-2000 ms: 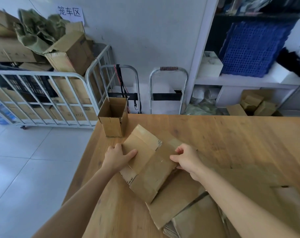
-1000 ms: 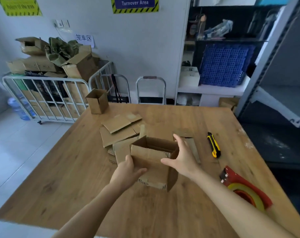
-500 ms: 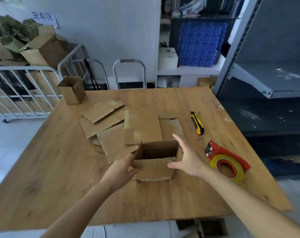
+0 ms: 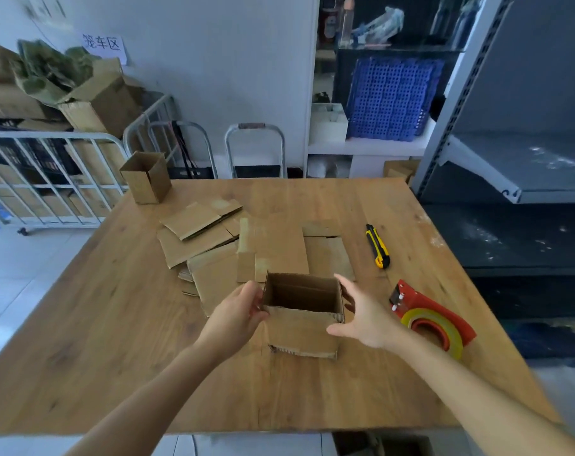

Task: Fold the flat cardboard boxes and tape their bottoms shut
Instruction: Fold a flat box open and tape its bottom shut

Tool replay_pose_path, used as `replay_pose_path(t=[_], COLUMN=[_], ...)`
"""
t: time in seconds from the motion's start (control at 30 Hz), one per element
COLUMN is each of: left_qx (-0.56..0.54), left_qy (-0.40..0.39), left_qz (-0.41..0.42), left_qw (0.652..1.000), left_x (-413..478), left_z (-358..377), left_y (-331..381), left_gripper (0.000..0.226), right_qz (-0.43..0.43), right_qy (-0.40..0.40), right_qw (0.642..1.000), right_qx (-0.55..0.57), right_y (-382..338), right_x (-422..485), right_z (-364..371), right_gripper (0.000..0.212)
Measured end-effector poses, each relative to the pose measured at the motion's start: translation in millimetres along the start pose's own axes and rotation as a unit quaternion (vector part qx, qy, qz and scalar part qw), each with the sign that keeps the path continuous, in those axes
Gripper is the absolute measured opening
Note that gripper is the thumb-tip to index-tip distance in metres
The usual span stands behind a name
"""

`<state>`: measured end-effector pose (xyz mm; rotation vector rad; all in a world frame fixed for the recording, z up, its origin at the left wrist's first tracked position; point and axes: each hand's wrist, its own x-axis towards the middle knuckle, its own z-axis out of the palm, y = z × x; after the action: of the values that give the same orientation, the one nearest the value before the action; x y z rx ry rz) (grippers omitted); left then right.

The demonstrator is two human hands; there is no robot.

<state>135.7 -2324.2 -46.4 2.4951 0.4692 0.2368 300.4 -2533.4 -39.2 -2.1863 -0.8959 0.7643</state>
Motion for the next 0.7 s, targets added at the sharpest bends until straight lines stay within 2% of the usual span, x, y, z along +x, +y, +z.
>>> replay_pose_path(t=[0.17, 0.3, 0.37, 0.4, 0.5, 0.53, 0.6, 0.7], left_qx=[0.007, -0.048, -0.067, -0.076, -0.103, -0.114, -0.131, -0.132], left_qy=[-0.008, 0.034, 0.042, 0.041, 0.042, 0.043, 0.048, 0.046], left_qz=[0.006, -0.075, -0.101, -0.106, -0.109, -0.11, -0.108, -0.096], left_qw=[1.0, 0.995, 0.992, 0.991, 0.988, 0.986, 0.984, 0.985], left_x=[8.9, 19.3, 22.8, 23.6, 23.7, 23.0, 21.3, 19.5], left_z=[-0.8, 5.2, 9.4, 10.2, 9.3, 8.8, 8.4, 7.4], left_y=[14.3, 23.4, 25.9, 26.2, 22.6, 20.9, 19.7, 21.7], left_gripper=[0.018, 0.019, 0.021, 0.021, 0.018, 0.017, 0.018, 0.022], right_qz=[-0.007, -0.012, -0.001, 0.007, 0.007, 0.004, 0.018, 0.071], right_qy=[-0.031, -0.052, -0.066, -0.061, 0.041, 0.082, 0.124, 0.14], right_qw=[0.999, 0.999, 0.997, 0.995, 0.995, 0.994, 0.991, 0.986], right_qx=[0.003, -0.001, 0.047, 0.077, 0.089, 0.074, 0.055, 0.055], right_y=[6.7, 7.6, 3.6, -0.8, -9.8, -11.5, -13.8, -14.0], right_x=[7.3, 14.0, 14.3, 14.0, 21.3, 25.3, 33.1, 43.0], right_z=[-13.6, -12.1, -14.9, -17.6, -22.6, -22.3, -19.5, -17.5], right_gripper=[0.106, 0.111, 0.101, 0.088, 0.039, 0.032, 0.028, 0.037])
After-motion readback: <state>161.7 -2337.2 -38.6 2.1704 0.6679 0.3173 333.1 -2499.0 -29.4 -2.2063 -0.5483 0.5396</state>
